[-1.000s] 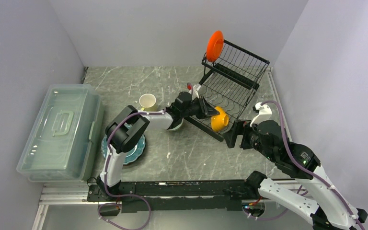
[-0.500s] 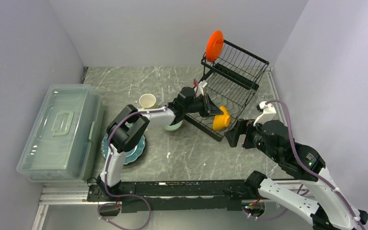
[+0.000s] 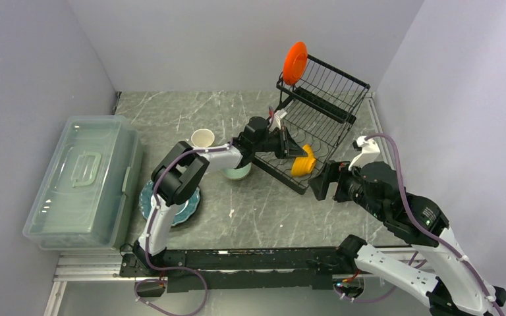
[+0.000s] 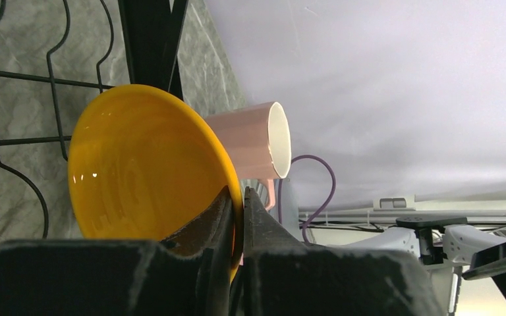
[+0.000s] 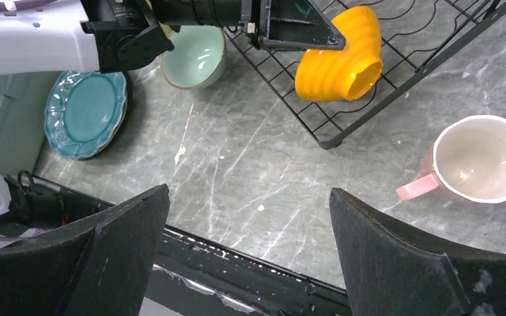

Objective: Load the mixed dishes into the dish rack
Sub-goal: Insert the bowl into the dish rack.

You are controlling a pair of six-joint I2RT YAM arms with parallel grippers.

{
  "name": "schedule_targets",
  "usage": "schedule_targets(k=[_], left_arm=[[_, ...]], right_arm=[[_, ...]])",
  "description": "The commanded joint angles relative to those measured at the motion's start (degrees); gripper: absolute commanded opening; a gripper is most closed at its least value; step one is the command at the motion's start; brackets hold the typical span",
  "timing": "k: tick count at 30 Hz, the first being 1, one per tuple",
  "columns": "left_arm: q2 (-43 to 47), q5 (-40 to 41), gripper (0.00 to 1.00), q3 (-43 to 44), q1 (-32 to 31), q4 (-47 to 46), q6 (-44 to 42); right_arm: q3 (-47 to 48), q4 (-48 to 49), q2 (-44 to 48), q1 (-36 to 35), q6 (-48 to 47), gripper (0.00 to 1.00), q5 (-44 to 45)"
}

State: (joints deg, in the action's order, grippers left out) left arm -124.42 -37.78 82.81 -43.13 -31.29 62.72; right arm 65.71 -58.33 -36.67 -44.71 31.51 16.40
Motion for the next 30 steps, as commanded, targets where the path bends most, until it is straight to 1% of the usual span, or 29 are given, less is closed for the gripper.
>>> schedule_targets(k=[1, 6, 10, 19, 25, 27, 30], left_arm=[[0.37, -3.18, 0.0, -1.11, -0.36, -7.18, 4.22], [1.63, -3.16, 0.0, -1.35, -0.97, -9.18, 6.72], [2.77, -2.58, 0.0, -1.7, -1.74, -6.99, 4.52], [-0.32, -3.76, 0.0, -3.86, -1.75, -9.29, 4.51], [-0.8, -4.88, 0.0, -3.03, -2.03, -6.59, 2.23], [-0.46, -5.18, 0.03, -2.56, -2.34, -5.6, 1.38], [-0.07, -5.43, 0.15, -1.91, -2.99, -3.89, 0.05]], right_arm=[[0.97, 0.53, -0.64, -0.03, -0.58, 0.95, 0.02], [0.73, 0.89, -0.62, -0.02, -0.02, 0.95, -0.4], [0.41, 1.15, -0.6, -0.03, 0.52, 0.95, -0.97], [0.42, 0.24, 0.26, -0.03, 1.51, 0.94, -0.98], [-0.37, 0.7, 0.36, -0.03, 1.8, 0.95, -1.28], [-0.77, 1.04, 0.21, -0.03, 1.72, 0.94, -1.52], [-1.11, 1.6, -0.13, -0.03, 1.65, 0.94, -1.79]])
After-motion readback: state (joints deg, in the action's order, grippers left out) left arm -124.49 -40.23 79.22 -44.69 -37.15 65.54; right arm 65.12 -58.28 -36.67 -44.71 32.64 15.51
